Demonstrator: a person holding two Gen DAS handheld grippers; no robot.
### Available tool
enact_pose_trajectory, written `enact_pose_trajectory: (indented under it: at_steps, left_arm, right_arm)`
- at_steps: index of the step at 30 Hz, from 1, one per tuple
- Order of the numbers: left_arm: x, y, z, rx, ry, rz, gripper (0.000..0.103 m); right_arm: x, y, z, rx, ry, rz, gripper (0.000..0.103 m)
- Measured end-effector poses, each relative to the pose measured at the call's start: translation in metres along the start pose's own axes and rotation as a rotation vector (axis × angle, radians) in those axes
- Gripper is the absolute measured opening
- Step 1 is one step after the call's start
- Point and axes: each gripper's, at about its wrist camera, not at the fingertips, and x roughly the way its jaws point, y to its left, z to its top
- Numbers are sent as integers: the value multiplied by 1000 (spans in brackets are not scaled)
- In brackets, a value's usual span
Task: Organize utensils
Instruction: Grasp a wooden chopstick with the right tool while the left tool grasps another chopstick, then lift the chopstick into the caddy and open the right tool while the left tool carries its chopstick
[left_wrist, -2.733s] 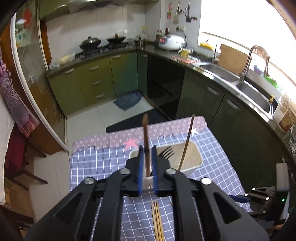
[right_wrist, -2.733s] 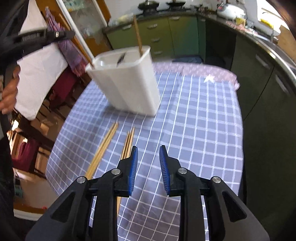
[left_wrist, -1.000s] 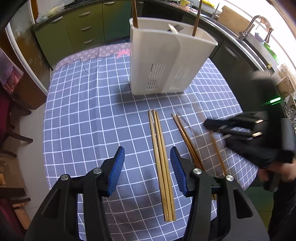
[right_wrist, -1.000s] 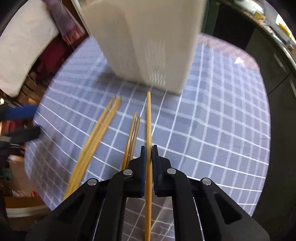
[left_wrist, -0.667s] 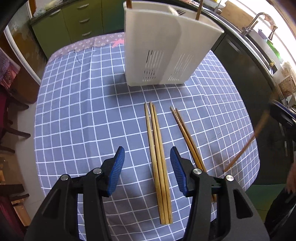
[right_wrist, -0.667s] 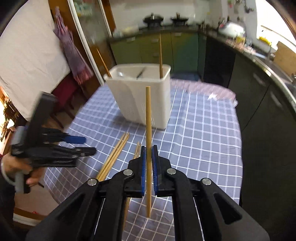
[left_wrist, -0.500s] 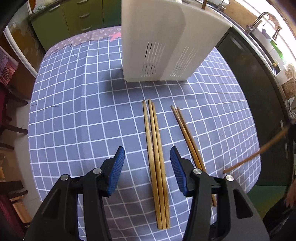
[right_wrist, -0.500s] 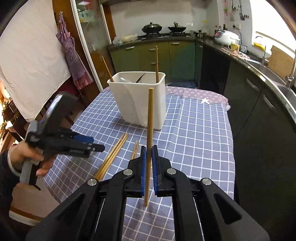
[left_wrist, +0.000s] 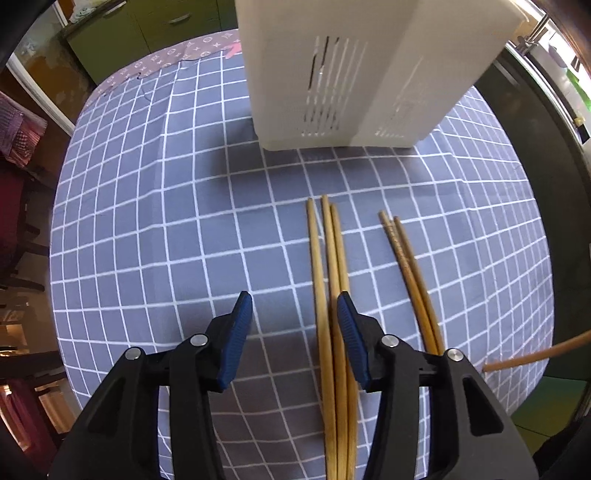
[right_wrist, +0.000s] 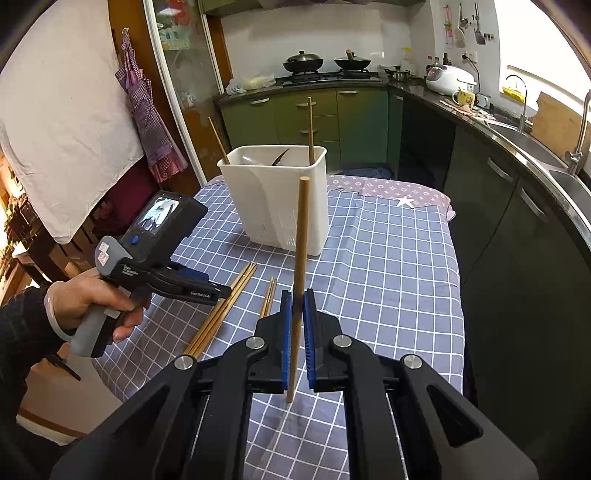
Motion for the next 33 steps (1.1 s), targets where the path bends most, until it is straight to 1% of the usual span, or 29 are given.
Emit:
enact_pose_trajectory:
  at_steps: [4, 5, 8, 11, 15, 16, 19, 20, 21, 24, 26, 29, 33]
  left_arm:
    - [5, -1, 5, 12, 5, 18, 40]
    - [6, -2, 6, 16, 7, 23, 37]
    - [7, -4, 9, 27, 3, 32, 32]
    - [8, -10, 12, 36, 8, 29, 32]
    - [14, -21, 11, 43, 40, 17, 32]
    - [14, -23, 11, 49, 35, 25, 31]
    - [14, -30, 11, 57, 31, 32, 21]
    - [14, -32, 11, 64, 29, 35, 10]
    - [14, -33, 12, 75, 26, 39, 8]
    - [12, -34, 12, 90, 16, 34, 6]
    - [7, -30, 9, 81, 2, 23, 6]
    - [-13, -18, 3, 62, -42, 3, 6]
    - [-50, -7, -1, 38, -130, -30, 6]
  right_arm:
    - [0, 1, 0, -5, 2, 1, 7]
    - [0, 1, 0, -5, 4, 3, 7]
    - [0, 3, 0, -7, 5, 3, 7]
    - [0, 3, 0, -6, 8, 6, 7]
    - [0, 4, 0, -9, 13, 7, 7]
    - [0, 4, 1, -9, 13, 7, 7]
    - [-1, 5, 1, -9, 15, 8, 7]
    - [-1, 6, 1, -11, 15, 8, 7]
    - [-1, 6, 1, -11, 15, 9, 7]
    - [-2, 6, 0, -11, 15, 10, 7]
    - [-3, 5, -1, -10, 14, 11, 7]
    - [-3, 5, -2, -8, 13, 11, 7]
    - [-3, 4, -2, -5, 11, 13, 7]
